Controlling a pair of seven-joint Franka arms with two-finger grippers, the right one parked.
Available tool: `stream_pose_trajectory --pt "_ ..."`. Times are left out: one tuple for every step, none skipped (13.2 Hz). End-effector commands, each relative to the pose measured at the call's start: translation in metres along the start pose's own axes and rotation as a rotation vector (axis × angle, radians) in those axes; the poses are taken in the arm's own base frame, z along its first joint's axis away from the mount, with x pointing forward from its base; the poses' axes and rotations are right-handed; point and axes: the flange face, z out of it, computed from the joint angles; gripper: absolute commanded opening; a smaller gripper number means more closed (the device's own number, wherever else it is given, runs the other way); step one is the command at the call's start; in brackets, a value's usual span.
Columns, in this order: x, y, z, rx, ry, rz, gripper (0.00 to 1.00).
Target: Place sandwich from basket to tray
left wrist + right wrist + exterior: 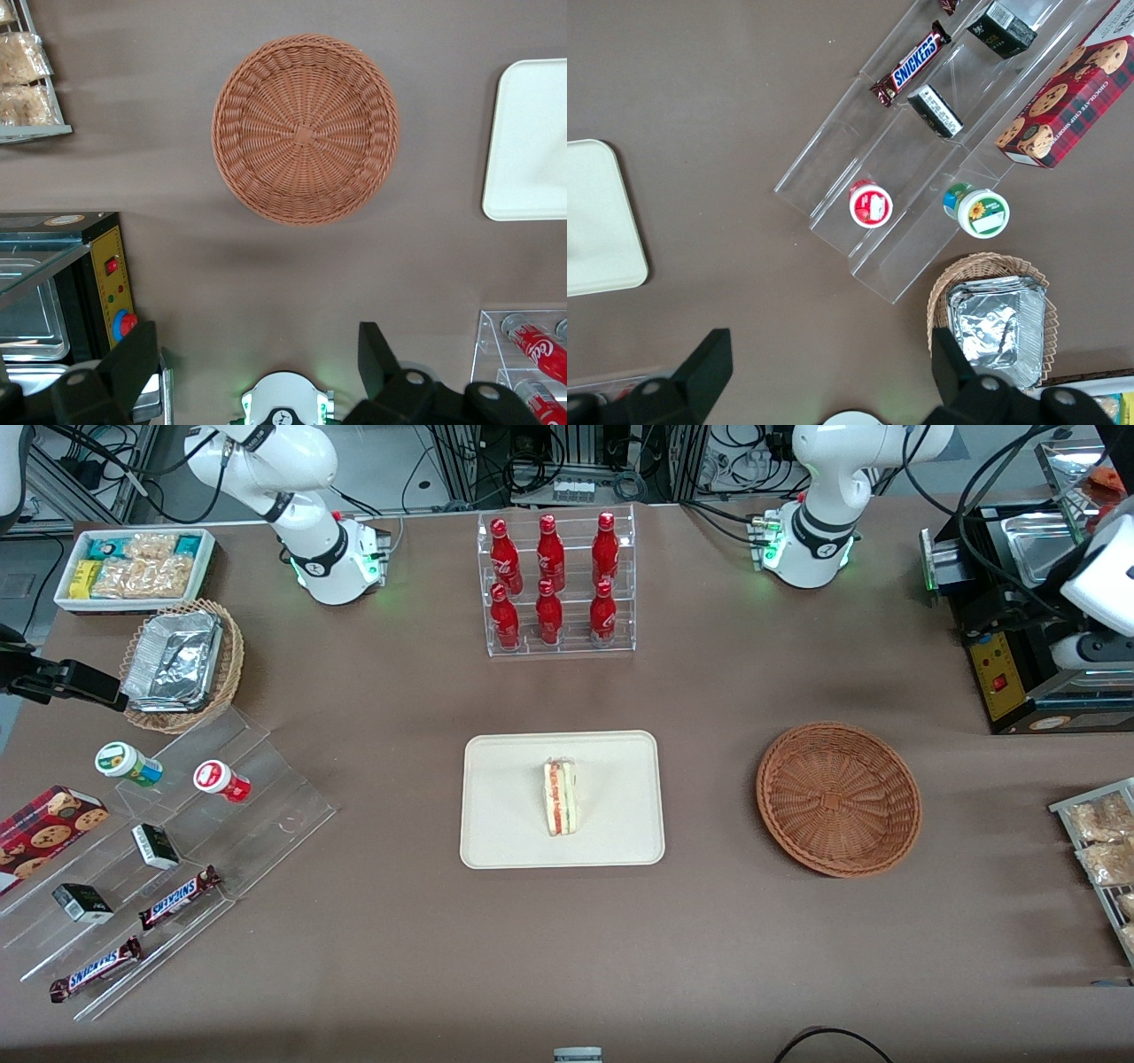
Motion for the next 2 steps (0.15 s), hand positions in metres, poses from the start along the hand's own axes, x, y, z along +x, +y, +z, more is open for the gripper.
stream_pose_trajectory --pt "0.0001 0.0033 -0.0072 -0.001 -0.002 0.011 1.0" --pt "0.0004 0.0011 -0.0068 0.003 -0.005 -0.002 1.0"
